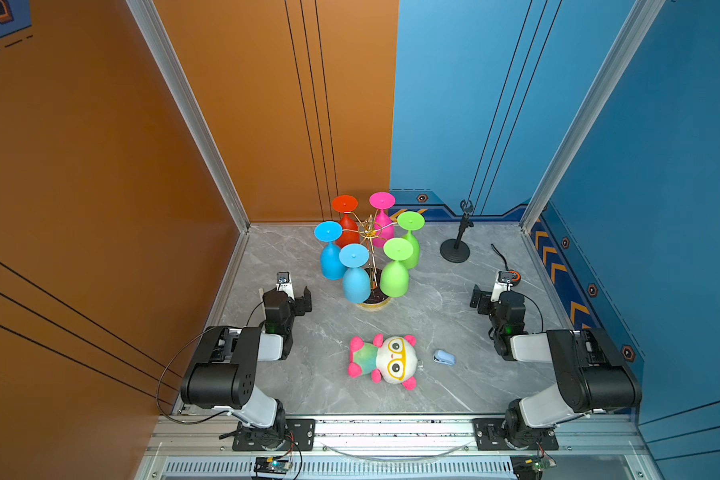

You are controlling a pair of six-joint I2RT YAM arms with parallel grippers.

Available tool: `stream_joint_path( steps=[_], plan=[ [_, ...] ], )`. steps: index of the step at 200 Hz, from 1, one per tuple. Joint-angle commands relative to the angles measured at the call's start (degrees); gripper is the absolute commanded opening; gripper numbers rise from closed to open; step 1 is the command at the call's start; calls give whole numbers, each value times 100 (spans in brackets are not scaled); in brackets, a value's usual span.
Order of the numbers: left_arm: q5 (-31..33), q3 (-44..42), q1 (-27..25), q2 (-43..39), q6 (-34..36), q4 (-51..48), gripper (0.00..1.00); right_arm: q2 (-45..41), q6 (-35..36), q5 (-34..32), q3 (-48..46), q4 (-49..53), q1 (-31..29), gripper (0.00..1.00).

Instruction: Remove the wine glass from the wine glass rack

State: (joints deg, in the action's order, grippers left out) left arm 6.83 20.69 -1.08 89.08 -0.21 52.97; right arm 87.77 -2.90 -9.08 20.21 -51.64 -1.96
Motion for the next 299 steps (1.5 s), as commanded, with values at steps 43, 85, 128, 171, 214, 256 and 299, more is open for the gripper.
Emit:
stream_joint_path(
  steps=[43, 85, 128, 171, 214, 256, 299],
  plan=[
    [399, 72, -12, -874, -38, -663, 98, -858, -93, -277, 685, 1722, -76, 100],
    [682, 572, -108, -2229, -506, -2427, 98, -1762, -666, -230, 1361, 3580, -170, 100],
    [664, 1457, -304, -3204, -768, -4530, 98, -2534, -1083, 175, 2667, 5826, -357, 100],
    [249, 2339, -305, -3821, -980, -6511, 98, -2632, -1697, 1804, 3987, 7435, -383, 97],
    [-874, 3035, -246, -4056, -903, -7738, 98, -2420, -2386, 3290, 4683, 7810, -673, 91],
    [-2086, 3302, -243, -4259, -864, -8179, 98, -2142, -2825, 4009, 5065, 7610, -1170, 87],
    [-2544, 3304, -225, -4581, -946, -8296, 98, -1857, -3746, 4805, 4951, 6492, -1340, 74]
  ],
)
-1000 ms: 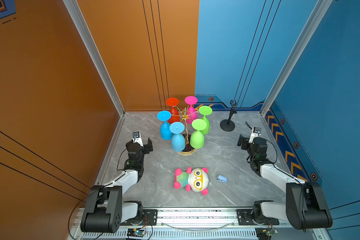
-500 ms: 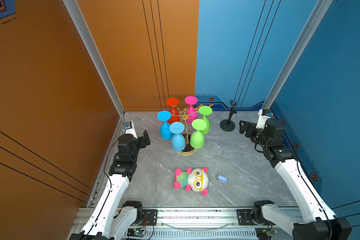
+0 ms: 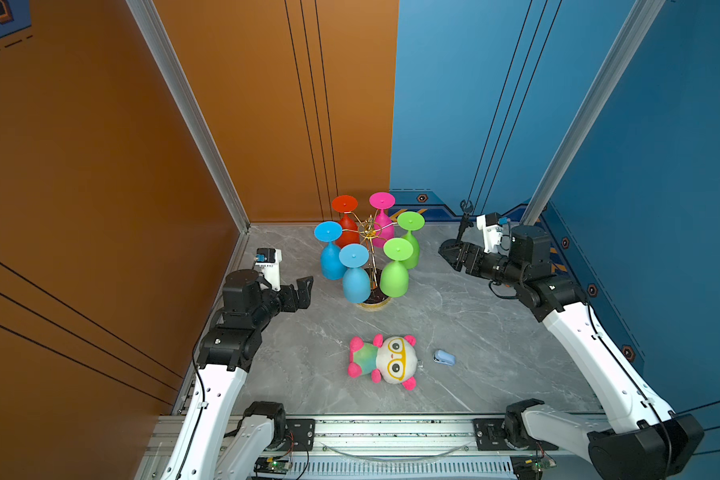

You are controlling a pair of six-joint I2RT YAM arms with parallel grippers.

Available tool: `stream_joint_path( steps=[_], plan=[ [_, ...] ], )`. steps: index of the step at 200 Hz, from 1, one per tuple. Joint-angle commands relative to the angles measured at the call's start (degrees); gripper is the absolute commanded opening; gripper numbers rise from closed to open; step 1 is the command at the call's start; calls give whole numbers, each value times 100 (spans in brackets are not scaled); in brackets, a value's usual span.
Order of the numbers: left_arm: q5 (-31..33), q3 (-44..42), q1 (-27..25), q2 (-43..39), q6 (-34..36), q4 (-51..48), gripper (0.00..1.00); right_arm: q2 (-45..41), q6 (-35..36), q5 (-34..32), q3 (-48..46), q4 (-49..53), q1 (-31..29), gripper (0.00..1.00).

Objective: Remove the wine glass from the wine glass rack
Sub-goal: 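Raise both arms and move the right gripper toward the nearest green glass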

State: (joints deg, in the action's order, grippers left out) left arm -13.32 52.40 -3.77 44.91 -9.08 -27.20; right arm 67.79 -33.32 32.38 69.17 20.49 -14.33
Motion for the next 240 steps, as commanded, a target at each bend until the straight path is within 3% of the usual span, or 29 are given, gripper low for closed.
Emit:
stream_joint_path(
  steps=[1, 76, 240],
  plan=[
    [-530, 131, 43, -169, -59, -278, 98, 153, -721, 666, 58, -752, -109, 74],
    [-689, 54, 64, -370, -15, -360, 98, 773, -1125, 765, 273, -1153, -666, 55],
    [-600, -159, 118, -772, -12, -356, 98, 1321, -1703, 814, 295, -1785, -850, 40]
  ],
)
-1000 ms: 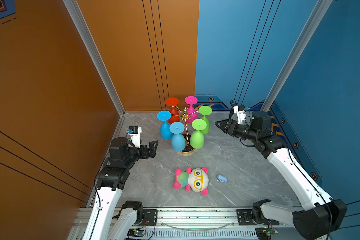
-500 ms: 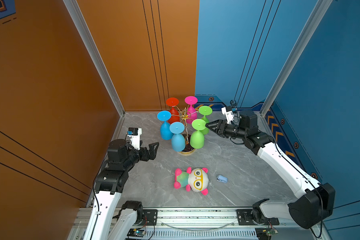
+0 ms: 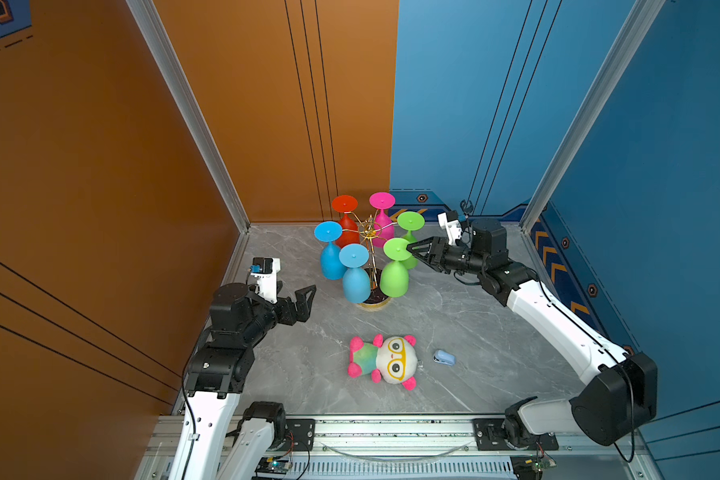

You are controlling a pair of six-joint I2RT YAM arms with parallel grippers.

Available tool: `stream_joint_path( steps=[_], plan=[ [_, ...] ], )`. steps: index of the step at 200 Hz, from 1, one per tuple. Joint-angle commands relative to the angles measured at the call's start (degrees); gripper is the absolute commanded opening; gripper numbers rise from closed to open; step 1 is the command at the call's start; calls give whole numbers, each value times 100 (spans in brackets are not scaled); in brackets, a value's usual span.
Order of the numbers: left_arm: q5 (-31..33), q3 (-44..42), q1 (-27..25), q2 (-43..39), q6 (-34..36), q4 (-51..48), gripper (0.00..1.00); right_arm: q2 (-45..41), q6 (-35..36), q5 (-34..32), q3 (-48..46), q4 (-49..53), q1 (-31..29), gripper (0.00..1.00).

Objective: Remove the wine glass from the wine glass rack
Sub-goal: 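Raise both arms and move the right gripper toward the nearest green glass, then close the right gripper on the green glass's foot on the rack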

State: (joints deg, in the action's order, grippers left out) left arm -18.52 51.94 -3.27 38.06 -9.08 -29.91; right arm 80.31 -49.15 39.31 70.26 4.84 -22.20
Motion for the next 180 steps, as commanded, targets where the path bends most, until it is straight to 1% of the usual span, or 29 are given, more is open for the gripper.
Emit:
stream_joint_path(
  steps=[1, 32, 180],
  plan=[
    [-81, -114, 65, -88, -13, -85, 98, 66, -121, 121, 183, -225, -64, 40],
    [-46, -147, 70, -104, -8, -85, 98, 116, -181, 125, 186, -264, -92, 37],
    [95, -233, 107, -114, 50, -85, 98, 107, -473, 162, 195, -485, -119, 15]
  ],
)
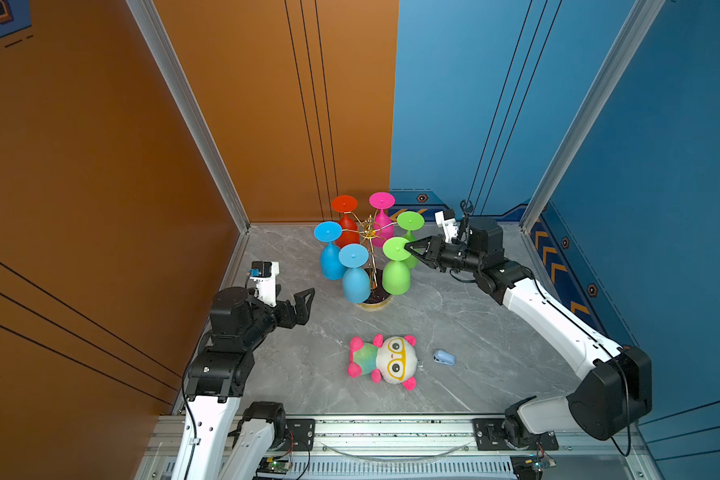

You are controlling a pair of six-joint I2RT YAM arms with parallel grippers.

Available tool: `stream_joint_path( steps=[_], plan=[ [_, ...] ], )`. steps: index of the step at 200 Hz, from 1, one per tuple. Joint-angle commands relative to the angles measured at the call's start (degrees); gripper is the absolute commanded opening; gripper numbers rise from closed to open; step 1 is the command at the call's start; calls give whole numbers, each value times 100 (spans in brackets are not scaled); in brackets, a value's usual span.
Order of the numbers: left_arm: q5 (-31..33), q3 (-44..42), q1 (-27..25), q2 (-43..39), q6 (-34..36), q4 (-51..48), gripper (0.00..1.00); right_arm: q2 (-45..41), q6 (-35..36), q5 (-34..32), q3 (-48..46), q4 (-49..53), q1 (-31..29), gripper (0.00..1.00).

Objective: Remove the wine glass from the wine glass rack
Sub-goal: 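Close the right gripper on the green glass's foot on the rack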

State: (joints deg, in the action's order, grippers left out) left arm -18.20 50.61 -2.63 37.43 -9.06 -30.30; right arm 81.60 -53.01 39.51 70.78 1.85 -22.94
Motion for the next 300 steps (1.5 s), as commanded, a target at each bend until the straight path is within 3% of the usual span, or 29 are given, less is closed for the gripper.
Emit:
stream_joint_path(
  steps=[1, 167, 300],
  plan=[
    [62, -102, 44, -47, 51, -46, 98, -22, -86, 144, 140, -185, -45, 15],
    [170, -126, 61, -52, 13, -44, 98, -293, -932, 207, -212, -968, -35, 0],
    [168, -78, 79, -76, 34, -39, 98, -279, -1317, -141, -283, -1064, 31, 0]
  ],
)
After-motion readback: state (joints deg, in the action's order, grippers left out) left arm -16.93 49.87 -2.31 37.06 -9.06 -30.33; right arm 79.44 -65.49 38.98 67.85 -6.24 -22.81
